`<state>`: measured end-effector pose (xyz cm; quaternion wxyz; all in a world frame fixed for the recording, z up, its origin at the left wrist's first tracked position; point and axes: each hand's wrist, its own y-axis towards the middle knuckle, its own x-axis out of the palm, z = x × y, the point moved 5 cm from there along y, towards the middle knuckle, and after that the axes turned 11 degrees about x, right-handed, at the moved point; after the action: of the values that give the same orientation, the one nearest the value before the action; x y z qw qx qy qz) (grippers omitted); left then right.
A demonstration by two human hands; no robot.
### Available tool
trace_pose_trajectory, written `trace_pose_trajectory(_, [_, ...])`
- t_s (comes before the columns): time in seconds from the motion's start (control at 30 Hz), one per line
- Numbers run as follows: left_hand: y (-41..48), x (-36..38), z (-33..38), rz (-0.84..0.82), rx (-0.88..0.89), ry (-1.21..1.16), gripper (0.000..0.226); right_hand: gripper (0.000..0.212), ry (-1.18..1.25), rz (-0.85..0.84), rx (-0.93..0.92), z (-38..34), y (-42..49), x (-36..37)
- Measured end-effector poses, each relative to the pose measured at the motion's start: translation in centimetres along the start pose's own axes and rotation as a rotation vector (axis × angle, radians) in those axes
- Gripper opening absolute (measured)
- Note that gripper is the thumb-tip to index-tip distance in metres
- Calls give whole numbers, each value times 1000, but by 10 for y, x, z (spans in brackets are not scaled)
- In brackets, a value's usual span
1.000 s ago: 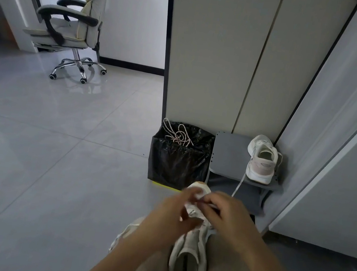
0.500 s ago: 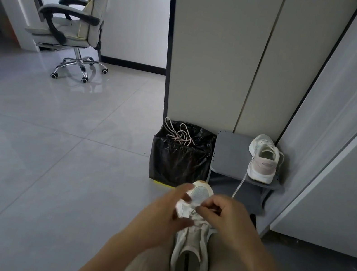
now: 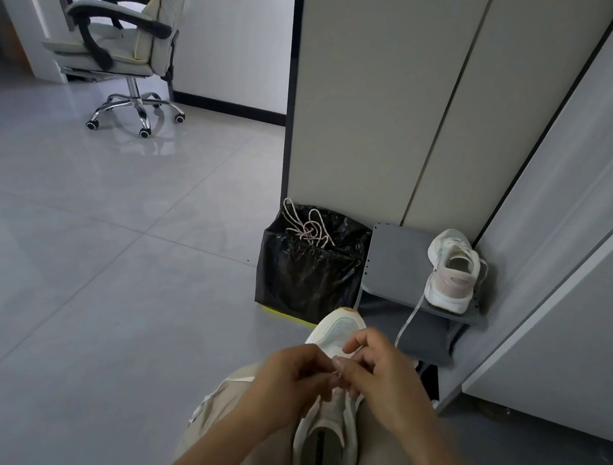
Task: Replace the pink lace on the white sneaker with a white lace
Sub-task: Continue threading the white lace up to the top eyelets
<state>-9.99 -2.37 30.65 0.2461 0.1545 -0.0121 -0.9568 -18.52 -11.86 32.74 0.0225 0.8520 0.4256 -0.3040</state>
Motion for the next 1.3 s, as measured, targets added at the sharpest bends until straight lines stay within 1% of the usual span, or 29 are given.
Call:
trace_pose_trajectory(0.07, [0,-1,-2,18,4,-18,18,8,50,-13,20,4,1,0])
trace_pose_trajectory(0.1, [0,-2,-4,31,6,-9,20,7,89,-1,41,7,1,-1])
trace_pose_trajectory(0.13, [0,-3,-8,52,-2,-4,22,9,90,31,77,11,2,-2])
trace_pose_trajectory(0.17, [0,-5,-12,75,-17,8,24,14,9,71,117,18,2,-5])
trace_pose_trajectory(0.2, [-1,-5,-16,92,-30,34,25,19,-168,93,149,24,2,-5])
trace_pose_trajectory(0.23, [-2,-5,-19,105,-34,58,26,20,-357,83,167,28,0,-3])
trace_pose_trajectory(0.27, [-3,-5,-21,111,-36,75,25,21,-490,64,161,30,-3,1])
trace_pose_trajectory(0.33, [-6,0,-25,106,-43,139,17,21,-605,15,149,29,-8,10])
trace_pose_trajectory(0.4, [-9,7,-26,80,-36,217,8,30,-664,-2,159,30,-9,14])
trace_pose_trajectory(0.47, [-12,14,-29,53,-2,295,15,28,-606,-39,203,36,-5,10])
trace_pose_trajectory(0.57, [-16,24,-31,49,5,395,37,20,-374,-111,258,47,-1,2])
trace_pose_trajectory(0.63, [-15,25,-29,128,115,588,41,14,-227,-147,275,51,-1,0])
trace_pose_trajectory(0.67, [-14,25,-28,152,164,629,40,12,-165,-156,284,52,-2,-1])
trace_pose_trajectory(0.7, [-14,26,-27,155,158,601,40,10,-113,-158,290,52,-3,-1])
trace_pose_trajectory(0.77, [-14,29,-30,139,81,503,42,13,-43,-149,304,54,-4,-3])
trace_pose_trajectory(0.83, [-14,31,-36,132,40,417,40,17,-21,-136,312,54,-5,-4])
trace_pose_trajectory(0.9, [-14,30,-35,157,47,388,30,16,-26,-130,308,53,-6,-4])
trace_pose_trajectory(0.97, [-13,31,-36,135,44,367,21,13,-29,-133,302,51,-7,-3])
trace_pose_trajectory(1.0, [-13,31,-37,114,38,364,24,13,-31,-137,299,51,-7,-3])
trace_pose_trajectory(1.13, [-9,30,-34,44,79,348,56,11,-53,-143,287,51,-8,-4])
trace_pose_trajectory(1.23, [-2,31,-29,-45,145,459,65,10,-62,-138,280,51,-7,-3])
trace_pose_trajectory(1.3, [0,32,-25,-49,189,516,63,11,-77,-126,275,53,-7,-3])
